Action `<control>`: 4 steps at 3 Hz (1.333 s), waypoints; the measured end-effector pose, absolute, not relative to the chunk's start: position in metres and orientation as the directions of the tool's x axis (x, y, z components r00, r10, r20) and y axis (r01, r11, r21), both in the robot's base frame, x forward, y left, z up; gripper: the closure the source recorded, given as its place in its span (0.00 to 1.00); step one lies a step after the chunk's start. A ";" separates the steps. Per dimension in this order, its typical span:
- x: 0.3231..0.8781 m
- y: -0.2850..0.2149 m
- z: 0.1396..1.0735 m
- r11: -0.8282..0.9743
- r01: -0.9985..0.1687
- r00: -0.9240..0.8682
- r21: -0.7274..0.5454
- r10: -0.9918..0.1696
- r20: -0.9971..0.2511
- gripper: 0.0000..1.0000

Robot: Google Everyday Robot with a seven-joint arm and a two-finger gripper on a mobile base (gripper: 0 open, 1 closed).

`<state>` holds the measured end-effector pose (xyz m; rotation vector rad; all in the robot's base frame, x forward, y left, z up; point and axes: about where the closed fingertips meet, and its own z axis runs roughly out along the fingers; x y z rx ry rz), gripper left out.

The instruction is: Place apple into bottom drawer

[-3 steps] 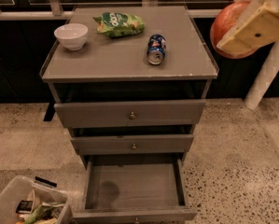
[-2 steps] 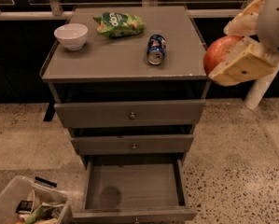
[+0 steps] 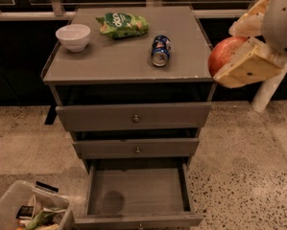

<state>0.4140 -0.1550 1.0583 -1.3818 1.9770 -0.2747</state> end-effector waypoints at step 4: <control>0.378 -0.135 0.970 0.401 -0.752 -0.174 -0.524 -0.887 -0.429 1.00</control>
Offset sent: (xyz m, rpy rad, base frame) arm -0.0962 0.0288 -0.4951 0.3028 0.3117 0.0902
